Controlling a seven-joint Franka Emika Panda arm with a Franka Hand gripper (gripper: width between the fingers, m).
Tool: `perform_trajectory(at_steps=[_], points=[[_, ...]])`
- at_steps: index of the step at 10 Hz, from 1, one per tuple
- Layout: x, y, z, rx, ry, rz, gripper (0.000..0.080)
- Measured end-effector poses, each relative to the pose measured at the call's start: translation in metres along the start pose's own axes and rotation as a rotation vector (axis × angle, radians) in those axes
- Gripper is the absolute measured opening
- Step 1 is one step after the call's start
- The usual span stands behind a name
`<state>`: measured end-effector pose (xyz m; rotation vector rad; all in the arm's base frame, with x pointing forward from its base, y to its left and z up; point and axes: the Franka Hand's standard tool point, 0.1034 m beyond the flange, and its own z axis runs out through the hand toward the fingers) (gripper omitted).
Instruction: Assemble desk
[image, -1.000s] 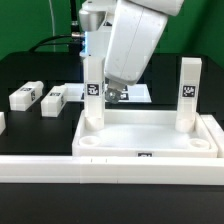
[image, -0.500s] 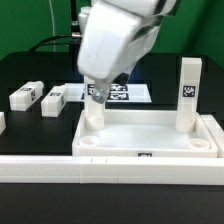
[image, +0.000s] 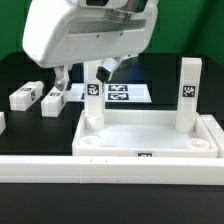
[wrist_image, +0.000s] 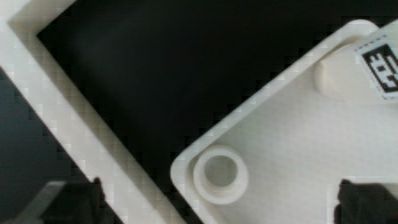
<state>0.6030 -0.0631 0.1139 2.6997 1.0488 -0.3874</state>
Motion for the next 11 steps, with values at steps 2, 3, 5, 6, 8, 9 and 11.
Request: perform_trajectory(at_steps=[2,3,5,6,8,9,11], points=[[-0.018,0.007,-0.001,0.050,-0.045,0.049,0.0649],[-0.033,0.017,-0.004,0.085,-0.065,0.081,0.0649],[-0.068,0.032,-0.003,0.117,-0.057,0.102,0.0649],[-0.090,0.033,0.006,0.130,-0.056,0.121,0.0649],[-0.095,0.028,0.012,0.138,-0.062,0.119,0.0649],[-0.093,0.028,0.011,0.136,-0.060,0.115,0.0649],[-0.094,0.027,0.013,0.141,-0.065,0.125,0.0649]])
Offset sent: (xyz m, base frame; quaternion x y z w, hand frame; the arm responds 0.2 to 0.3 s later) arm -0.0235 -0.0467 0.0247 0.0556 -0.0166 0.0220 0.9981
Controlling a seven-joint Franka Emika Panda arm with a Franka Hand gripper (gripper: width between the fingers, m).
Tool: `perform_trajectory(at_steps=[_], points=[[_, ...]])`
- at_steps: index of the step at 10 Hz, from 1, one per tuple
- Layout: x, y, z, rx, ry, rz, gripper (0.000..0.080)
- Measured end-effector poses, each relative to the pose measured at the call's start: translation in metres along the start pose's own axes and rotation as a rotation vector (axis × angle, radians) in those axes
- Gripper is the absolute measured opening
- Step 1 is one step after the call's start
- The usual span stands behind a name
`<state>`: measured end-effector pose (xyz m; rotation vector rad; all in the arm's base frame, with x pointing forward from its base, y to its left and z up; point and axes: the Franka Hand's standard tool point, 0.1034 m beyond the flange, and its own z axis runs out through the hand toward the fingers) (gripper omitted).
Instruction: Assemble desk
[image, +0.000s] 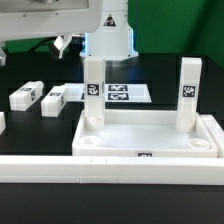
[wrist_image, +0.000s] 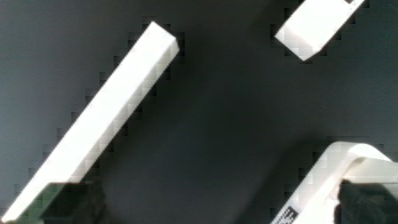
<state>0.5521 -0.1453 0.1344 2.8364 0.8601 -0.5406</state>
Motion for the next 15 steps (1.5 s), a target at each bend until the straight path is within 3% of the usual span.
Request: perform_trajectory(at_steps=[2,4,5,8,9,10,11,12,15], points=[[-0.013,-0.007,0.010,0.058,-0.064,0.166,0.0649],[-0.033,-0.013,0.030,0.114,-0.095,0.212,0.0649],[-0.038,-0.016,0.036,0.130,-0.100,0.232,0.0649],[-0.036,-0.016,0.036,0.127,-0.101,0.260,0.0649],[-0.038,-0.021,0.038,0.168,-0.114,0.386,0.0649],[-0.047,-0.025,0.044,0.253,-0.141,0.548,0.0649],[-0.053,-0.024,0.050,0.271,-0.155,0.620,0.0649],[-0.054,-0.032,0.056,0.315,-0.164,0.739,0.0649],[-0.053,-0.033,0.058,0.316,-0.170,0.764,0.0649]])
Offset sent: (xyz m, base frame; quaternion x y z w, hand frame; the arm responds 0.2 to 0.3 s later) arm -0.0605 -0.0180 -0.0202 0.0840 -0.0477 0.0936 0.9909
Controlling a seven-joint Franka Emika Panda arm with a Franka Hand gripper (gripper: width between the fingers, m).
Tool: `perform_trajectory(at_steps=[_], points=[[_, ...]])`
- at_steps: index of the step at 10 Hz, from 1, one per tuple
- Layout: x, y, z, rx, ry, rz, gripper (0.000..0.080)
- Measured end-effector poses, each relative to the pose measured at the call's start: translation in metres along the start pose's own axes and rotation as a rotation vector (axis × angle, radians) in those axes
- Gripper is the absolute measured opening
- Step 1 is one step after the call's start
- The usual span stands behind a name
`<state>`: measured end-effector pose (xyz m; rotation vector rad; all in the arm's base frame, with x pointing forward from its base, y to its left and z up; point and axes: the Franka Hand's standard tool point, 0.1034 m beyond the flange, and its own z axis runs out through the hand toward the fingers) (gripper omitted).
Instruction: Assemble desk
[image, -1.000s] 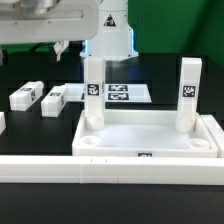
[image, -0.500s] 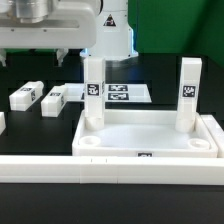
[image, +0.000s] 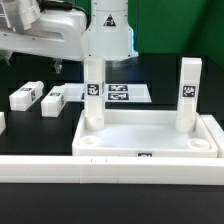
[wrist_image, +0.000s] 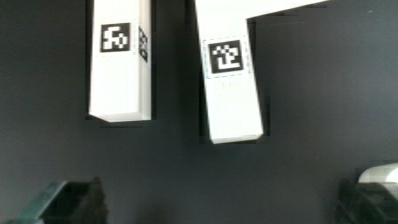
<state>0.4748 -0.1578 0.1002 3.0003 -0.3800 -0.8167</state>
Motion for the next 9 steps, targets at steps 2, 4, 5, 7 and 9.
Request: perform_trajectory(at_steps=[2,4,5,7,9], points=[[-0.003,0.012,0.007,0.028,0.017,-0.083,0.0649],[-0.009,0.020,0.021,0.037,0.047,-0.142,0.0649],[-0.010,0.020,0.025,0.044,0.042,-0.139,0.0649],[-0.009,0.019,0.024,0.042,0.043,-0.141,0.0649],[-0.009,0.013,0.035,0.035,0.049,-0.150,0.0649]])
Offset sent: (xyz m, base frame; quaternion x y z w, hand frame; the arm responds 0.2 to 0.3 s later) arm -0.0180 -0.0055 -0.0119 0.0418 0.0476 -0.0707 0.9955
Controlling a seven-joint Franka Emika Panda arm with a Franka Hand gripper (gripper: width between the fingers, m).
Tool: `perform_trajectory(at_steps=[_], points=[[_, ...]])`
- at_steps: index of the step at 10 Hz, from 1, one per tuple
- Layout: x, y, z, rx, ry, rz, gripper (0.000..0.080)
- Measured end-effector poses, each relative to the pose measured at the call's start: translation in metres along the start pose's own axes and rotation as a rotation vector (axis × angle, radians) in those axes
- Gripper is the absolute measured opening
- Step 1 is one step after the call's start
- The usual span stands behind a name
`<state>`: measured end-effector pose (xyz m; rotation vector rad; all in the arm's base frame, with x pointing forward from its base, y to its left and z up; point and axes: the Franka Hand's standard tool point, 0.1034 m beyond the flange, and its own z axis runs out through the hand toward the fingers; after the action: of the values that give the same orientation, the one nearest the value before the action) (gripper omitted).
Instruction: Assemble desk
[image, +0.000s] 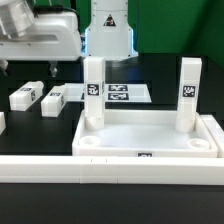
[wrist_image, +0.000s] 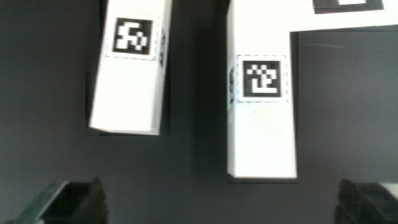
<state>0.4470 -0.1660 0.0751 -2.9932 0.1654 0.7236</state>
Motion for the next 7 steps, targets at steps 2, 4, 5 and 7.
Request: perform_trajectory(at_steps=[2,4,5,7], points=[[-0.004,-0.012,0.021,-0.007,-0.003,-0.019,0.0649],[-0.003,-0.018,0.026,-0.011,-0.013,-0.031,0.0649],[-0.004,-0.018,0.027,-0.009,-0.023,-0.030,0.0649],[-0.006,-0.019,0.028,-0.004,-0.051,-0.031,0.0649]])
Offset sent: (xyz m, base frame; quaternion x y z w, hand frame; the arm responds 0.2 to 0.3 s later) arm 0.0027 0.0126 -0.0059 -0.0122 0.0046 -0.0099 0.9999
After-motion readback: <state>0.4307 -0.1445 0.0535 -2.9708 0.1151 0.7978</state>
